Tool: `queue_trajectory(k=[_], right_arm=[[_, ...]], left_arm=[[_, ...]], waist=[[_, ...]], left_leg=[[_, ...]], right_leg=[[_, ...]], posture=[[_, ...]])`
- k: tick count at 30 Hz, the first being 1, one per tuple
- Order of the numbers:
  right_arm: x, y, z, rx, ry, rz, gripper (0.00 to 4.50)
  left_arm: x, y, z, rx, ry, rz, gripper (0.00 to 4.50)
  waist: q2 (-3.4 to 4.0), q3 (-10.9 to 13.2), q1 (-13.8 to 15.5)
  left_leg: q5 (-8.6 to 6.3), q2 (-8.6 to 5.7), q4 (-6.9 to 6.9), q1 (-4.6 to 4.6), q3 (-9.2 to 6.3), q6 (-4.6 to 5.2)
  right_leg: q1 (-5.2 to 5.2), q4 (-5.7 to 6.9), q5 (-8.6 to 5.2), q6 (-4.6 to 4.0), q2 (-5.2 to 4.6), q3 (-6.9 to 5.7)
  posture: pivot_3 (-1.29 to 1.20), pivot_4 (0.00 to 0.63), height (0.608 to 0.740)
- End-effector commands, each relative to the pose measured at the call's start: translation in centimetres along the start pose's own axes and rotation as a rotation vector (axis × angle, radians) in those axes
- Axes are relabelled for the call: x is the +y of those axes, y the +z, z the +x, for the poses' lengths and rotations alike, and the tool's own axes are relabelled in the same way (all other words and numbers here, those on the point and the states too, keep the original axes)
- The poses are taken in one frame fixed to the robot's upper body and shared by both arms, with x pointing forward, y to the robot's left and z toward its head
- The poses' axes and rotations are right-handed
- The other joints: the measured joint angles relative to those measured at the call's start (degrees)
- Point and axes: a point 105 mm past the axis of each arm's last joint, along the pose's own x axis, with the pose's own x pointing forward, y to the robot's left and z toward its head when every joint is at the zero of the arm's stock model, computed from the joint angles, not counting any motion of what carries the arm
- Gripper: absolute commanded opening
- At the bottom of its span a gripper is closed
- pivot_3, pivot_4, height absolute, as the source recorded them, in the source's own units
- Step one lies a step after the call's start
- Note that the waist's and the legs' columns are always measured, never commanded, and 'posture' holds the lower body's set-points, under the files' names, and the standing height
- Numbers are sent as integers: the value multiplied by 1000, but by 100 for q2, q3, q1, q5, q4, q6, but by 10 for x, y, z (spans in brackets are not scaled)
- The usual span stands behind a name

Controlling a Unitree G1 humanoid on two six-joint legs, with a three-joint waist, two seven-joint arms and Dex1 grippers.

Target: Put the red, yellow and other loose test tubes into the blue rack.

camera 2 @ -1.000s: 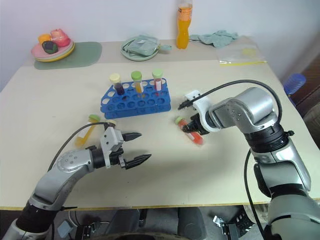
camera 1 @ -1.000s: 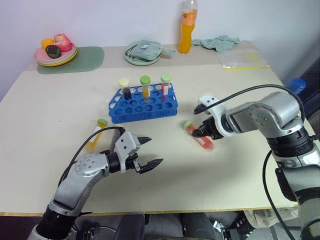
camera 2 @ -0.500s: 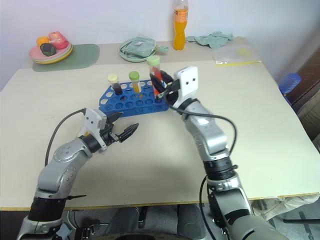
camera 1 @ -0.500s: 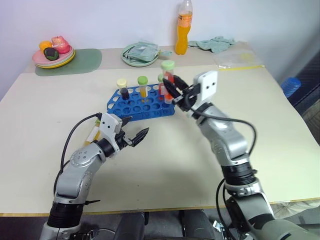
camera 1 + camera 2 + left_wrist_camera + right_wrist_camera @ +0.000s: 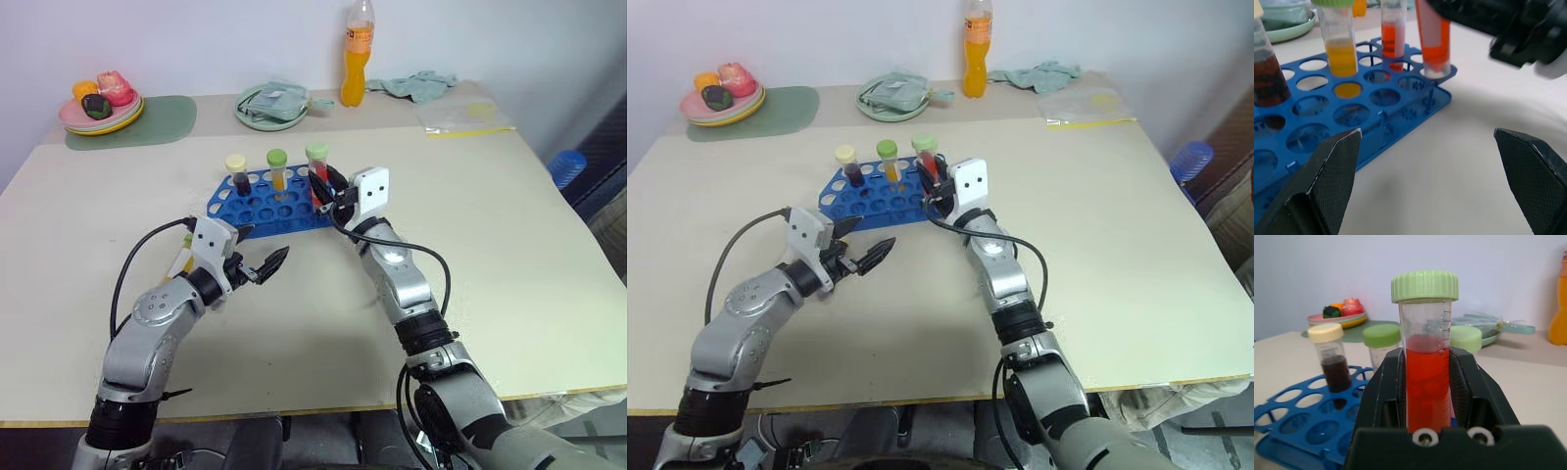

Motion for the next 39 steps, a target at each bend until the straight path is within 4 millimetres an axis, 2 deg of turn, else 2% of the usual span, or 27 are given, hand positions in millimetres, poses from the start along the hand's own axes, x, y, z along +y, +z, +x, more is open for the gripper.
queue_trajectory(k=[1,10,18,21,25,26,29,32,35,39], right_arm=[[1,12,7,-60,-5,-10,1011],[-3,0,5,-46,-30,-22,1011],[0,-3,4,-47,-13,-7,1011],[2,4,1,-82,12,17,2220],[-1,31,-1,-179,-3,-4,4300],[-1,39,-2,-202,8,-9,4447],[-6,62,-10,-244,12,-16,4447],[-17,76,-22,-247,19,-34,4447],[-20,81,-32,-217,58,-74,4447],[-10,75,-53,-85,256,-108,4447]], left_arm=[[2,15,-5,-37,8,27,4500],[4,15,-7,-33,19,36,4500],[4,10,-7,-27,14,34,4500],[6,8,-9,-20,21,34,4500],[15,12,-12,-18,70,36,4500],[19,14,-14,-21,90,41,4500],[35,23,-19,-12,176,44,4500],[49,28,-26,51,230,43,4500],[60,29,-34,121,261,14,4500],[103,16,-52,414,459,53,4500]], waist=[[2,-1,-4],[2,-1,-3],[2,-1,-3],[2,-1,-5],[2,-1,-2],[2,-1,0],[2,-1,3],[2,-1,5],[2,-1,12],[2,0,7]], left_leg=[[0,0,-1,1,0,0],[1,0,0,2,0,-1],[1,0,0,2,0,-2],[1,0,0,2,0,-2],[1,0,0,2,0,-2],[1,0,0,2,0,-2],[1,1,0,1,-3,-2],[0,0,1,1,-3,-1],[-1,-2,3,1,-4,2],[-11,-1,0,0,-4,20]], right_leg=[[0,0,0,0,1,0],[1,2,0,0,1,0],[1,2,0,0,0,1],[1,2,0,0,1,1],[0,2,0,0,0,1],[0,2,0,0,0,2],[-3,7,0,0,0,1],[-1,8,0,0,0,1],[1,8,0,0,0,1],[-3,11,0,-1,4,1]], posture=[[0,150,740],[0,150,740],[0,150,740],[0,150,740],[0,150,740],[0,150,740],[0,150,740],[0,150,740],[0,150,740],[0,150,740]])
